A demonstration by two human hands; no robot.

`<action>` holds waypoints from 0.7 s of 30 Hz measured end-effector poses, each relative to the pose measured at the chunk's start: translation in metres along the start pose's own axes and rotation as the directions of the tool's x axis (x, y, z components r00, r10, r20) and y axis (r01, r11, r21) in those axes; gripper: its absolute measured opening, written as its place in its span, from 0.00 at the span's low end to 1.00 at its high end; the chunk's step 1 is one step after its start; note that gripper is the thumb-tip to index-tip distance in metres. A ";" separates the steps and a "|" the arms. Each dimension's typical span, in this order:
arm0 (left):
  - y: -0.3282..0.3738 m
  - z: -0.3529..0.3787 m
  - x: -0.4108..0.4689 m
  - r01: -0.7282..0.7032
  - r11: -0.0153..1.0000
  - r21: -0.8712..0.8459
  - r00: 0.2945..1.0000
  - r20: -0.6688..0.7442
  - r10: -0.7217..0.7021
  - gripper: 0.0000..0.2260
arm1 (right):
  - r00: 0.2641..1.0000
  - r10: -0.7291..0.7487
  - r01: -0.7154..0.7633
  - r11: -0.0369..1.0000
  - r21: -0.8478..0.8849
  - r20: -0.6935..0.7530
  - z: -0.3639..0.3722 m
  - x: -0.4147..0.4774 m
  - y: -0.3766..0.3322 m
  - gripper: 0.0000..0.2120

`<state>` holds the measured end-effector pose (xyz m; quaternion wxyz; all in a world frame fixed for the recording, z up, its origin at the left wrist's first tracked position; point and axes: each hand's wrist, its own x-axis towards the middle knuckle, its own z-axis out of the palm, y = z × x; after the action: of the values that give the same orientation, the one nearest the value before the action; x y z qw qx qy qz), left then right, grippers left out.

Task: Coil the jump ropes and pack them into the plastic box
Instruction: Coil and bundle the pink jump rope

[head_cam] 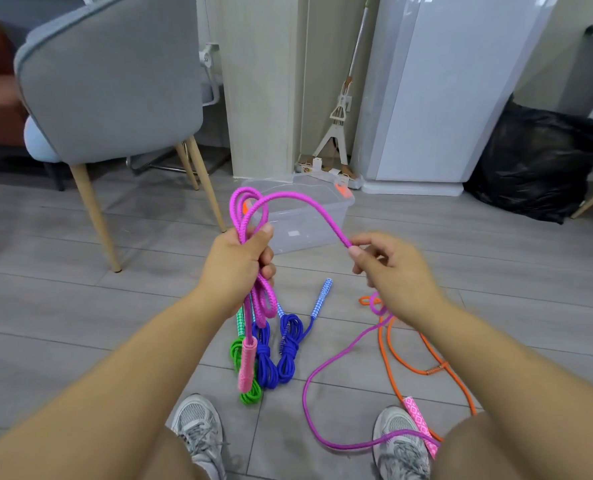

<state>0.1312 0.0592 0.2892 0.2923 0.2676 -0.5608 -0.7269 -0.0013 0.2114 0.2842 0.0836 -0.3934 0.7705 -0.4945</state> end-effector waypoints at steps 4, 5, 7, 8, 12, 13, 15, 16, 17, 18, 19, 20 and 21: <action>-0.001 0.011 -0.004 -0.084 0.994 0.077 0.996 -0.009 0.085 0.10 | 1.000 -0.024 0.024 1.000 -0.004 -0.006 0.024 -0.003 -0.015 0.06; -0.001 0.013 -0.004 -0.105 0.989 0.105 0.994 -0.013 0.107 0.10 | 1.000 -0.021 0.021 0.999 -0.041 0.002 0.029 -0.003 -0.017 0.05; -0.001 0.016 -0.005 -0.138 0.979 0.151 0.990 -0.019 0.142 0.10 | 1.000 -0.013 0.014 0.996 -0.087 0.009 0.035 -0.003 -0.021 0.07; -0.001 0.017 -0.005 -0.150 0.974 0.170 0.988 -0.019 0.155 0.10 | 1.000 -0.018 0.018 0.996 -0.091 0.004 0.037 -0.002 -0.023 0.08; -0.005 0.018 -0.004 -0.172 0.952 0.252 0.983 -0.023 0.183 0.09 | 0.997 -0.074 0.077 0.992 -0.102 0.027 0.042 -0.001 -0.033 0.11; -0.005 0.019 -0.004 -0.172 0.949 0.265 0.982 -0.025 0.185 0.09 | 0.996 -0.083 0.087 0.989 -0.117 0.042 0.043 -0.001 -0.034 0.11; -0.005 0.019 -0.004 -0.171 0.946 0.274 0.982 -0.032 0.186 0.10 | 0.995 -0.082 0.089 0.988 -0.126 0.061 0.045 -0.001 -0.035 0.12; -0.005 0.019 -0.004 -0.171 0.947 0.271 0.982 -0.036 0.188 0.10 | 0.995 -0.075 0.082 0.989 -0.122 0.064 0.046 -0.001 -0.035 0.12; -0.005 0.020 -0.004 -0.173 0.947 0.269 0.981 -0.037 0.190 0.10 | 0.996 -0.065 0.073 0.990 -0.118 0.063 0.046 -0.001 -0.035 0.12; -0.005 0.020 -0.004 -0.175 0.946 0.274 0.981 -0.035 0.192 0.10 | 0.996 -0.056 0.063 0.991 -0.114 0.063 0.046 0.000 -0.034 0.12; -0.005 0.020 -0.003 -0.177 0.943 0.283 0.981 -0.031 0.194 0.11 | 0.997 -0.049 0.056 0.992 -0.113 0.068 0.046 0.000 -0.034 0.12; -0.005 0.020 -0.003 -0.177 0.941 0.290 0.981 -0.025 0.192 0.11 | 0.996 -0.043 0.052 0.992 -0.115 0.079 0.046 0.001 -0.033 0.12; -0.005 0.021 -0.003 -0.175 0.942 0.286 0.982 -0.019 0.188 0.11 | 0.995 -0.042 0.053 0.992 -0.119 0.094 0.046 0.000 -0.032 0.11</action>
<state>0.1177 0.0761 0.2889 0.3296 0.2707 -0.6743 -0.6029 0.0391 0.1730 0.2886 0.0828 -0.4379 0.7851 -0.4302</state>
